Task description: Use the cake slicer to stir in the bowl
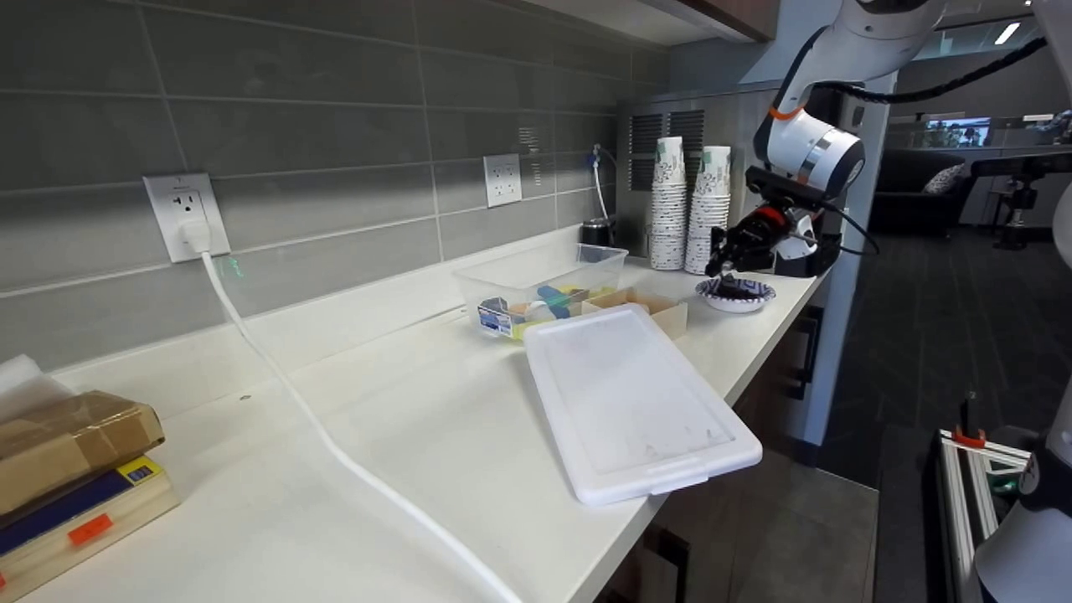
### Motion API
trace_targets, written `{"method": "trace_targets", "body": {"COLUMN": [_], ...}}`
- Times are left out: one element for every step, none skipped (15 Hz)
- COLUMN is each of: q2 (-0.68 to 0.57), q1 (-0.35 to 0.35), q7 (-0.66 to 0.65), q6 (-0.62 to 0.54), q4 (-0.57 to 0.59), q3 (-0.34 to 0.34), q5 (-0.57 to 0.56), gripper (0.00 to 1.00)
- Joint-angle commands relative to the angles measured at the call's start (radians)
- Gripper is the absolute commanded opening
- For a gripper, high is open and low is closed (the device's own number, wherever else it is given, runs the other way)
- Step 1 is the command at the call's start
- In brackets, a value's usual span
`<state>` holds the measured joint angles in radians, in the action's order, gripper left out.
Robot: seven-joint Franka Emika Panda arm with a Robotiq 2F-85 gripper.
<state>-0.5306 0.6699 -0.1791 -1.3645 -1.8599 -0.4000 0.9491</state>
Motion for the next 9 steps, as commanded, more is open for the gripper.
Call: {"method": "trace_targets", "body": {"q2": [-0.028, -0.028, -0.027, -0.027, -0.026, -0.025, -0.023, -0.021, -0.007], "q1": [-0.017, -0.015, -0.015, -0.014, -0.016, -0.016, -0.016, -0.016, -0.02], "q7": [-0.031, -0.026, -0.015, -0.007, 0.0, 0.007, 0.014, 0.02, 0.025], "q6": [-0.101, -0.128, -0.16, -0.184, -0.209, -0.227, -0.242, -0.254, -0.261], "q4": [0.032, 0.031, 0.028, 0.024, 0.021, 0.019, 0.018, 0.016, 0.009], "q3": [-0.023, -0.02, -0.017, -0.013, -0.009, -0.004, 0.002, 0.008, 0.016], "q5": [-0.028, -0.026, -0.022, -0.017, -0.015, -0.011, -0.009, -0.007, -0.001], "gripper": [0.01, 0.01, 0.01, 0.01, 0.01, 0.01, 0.01, 0.01, 0.01]}}
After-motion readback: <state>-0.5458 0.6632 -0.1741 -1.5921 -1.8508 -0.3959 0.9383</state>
